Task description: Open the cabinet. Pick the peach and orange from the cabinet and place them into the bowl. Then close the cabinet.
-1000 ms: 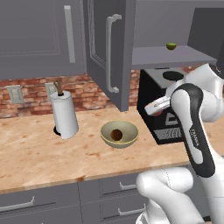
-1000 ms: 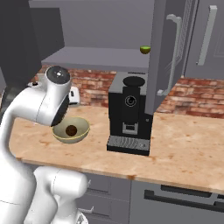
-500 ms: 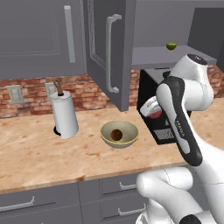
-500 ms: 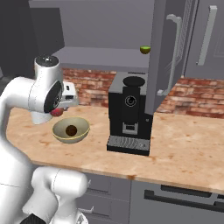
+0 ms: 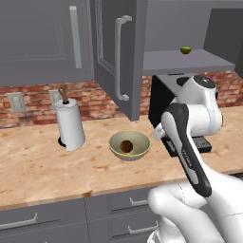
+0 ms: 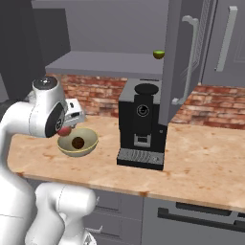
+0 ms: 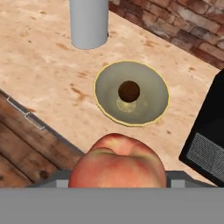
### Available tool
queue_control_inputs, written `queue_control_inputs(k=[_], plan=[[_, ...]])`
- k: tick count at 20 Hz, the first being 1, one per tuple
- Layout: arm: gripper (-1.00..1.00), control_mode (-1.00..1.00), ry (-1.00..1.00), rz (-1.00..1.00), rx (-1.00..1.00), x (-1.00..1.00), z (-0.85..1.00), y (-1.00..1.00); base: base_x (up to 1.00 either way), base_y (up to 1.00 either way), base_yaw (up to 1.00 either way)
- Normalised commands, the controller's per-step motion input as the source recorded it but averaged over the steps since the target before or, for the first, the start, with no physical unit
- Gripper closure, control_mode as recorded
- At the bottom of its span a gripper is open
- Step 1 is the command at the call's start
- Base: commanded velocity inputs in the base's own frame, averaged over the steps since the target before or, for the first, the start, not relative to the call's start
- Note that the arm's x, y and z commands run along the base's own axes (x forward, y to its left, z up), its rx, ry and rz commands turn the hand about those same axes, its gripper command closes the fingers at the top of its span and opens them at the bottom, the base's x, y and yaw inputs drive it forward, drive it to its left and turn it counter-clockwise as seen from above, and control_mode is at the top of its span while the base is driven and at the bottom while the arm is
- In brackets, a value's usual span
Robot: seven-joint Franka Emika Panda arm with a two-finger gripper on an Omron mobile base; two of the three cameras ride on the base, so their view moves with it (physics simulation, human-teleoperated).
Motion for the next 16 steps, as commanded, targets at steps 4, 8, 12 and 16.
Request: queue_control_inputs(k=[4,8,12,16], plan=[[1.00,-1.00,-0.10,0.08,-0.02,0.31,-0.20,0.00,0.00,0.00,0.00],[1.00,-1.00,-0.10,0.05,-0.02,0.44,-0.17,0.08,0.00,0.00,0.00],[1.00,-1.00,-0.01,0.01,0.00,0.63,-0.10,0.16,0.00,0.00,0.00],[1.00,-1.00,0.00,0.00,-0.02,0.64,-0.06,0.08,0.00,0.00,0.00]])
